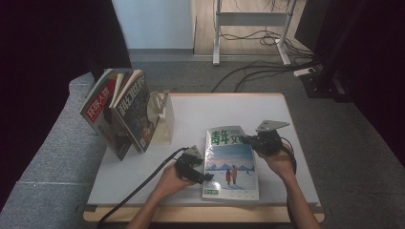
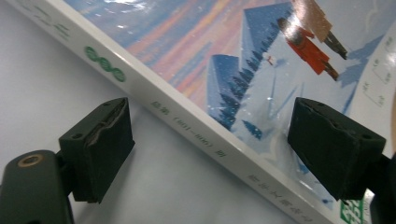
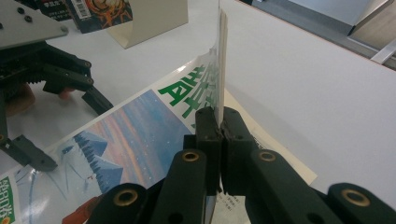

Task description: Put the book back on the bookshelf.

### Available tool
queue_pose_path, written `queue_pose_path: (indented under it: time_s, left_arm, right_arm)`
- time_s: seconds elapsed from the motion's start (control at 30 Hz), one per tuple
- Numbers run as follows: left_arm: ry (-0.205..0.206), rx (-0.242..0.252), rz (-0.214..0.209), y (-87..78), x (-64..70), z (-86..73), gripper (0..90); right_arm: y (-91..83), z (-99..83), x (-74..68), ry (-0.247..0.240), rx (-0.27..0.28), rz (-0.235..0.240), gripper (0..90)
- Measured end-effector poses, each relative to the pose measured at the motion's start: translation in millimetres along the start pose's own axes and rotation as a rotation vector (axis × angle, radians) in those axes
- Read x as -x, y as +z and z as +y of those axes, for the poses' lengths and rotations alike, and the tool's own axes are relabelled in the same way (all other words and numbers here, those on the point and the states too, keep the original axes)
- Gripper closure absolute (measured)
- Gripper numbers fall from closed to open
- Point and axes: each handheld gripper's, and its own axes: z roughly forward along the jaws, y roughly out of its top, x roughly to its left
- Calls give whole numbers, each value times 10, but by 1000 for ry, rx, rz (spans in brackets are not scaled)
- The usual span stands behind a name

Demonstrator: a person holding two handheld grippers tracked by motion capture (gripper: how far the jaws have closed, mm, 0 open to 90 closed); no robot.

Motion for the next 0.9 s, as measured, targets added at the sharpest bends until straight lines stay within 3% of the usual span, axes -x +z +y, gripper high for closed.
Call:
queue_pose_path:
  time_s: [0.37, 0.5, 0.7, 0.8, 0.9]
  left_arm:
    - [-14, 2, -39, 22, 5, 8, 169]
    - [-44, -8, -56, -3, -17, 18, 274]
    - [-65, -10, -79, -28, -38, 19, 356]
    - [-59, 2, -93, -59, -33, 25, 416]
    - [-27, 18, -87, -79, 13, 31, 458]
  right_arm:
    - [-53, -13, 3, -7, 12, 2, 862]
    - [-82, -21, 7, -8, 19, 6, 861]
    - [-107, -28, 26, 3, 23, 15, 859]
    - [-119, -34, 43, 14, 19, 10, 853]
    - [-114, -45, 68, 27, 9, 0, 844]
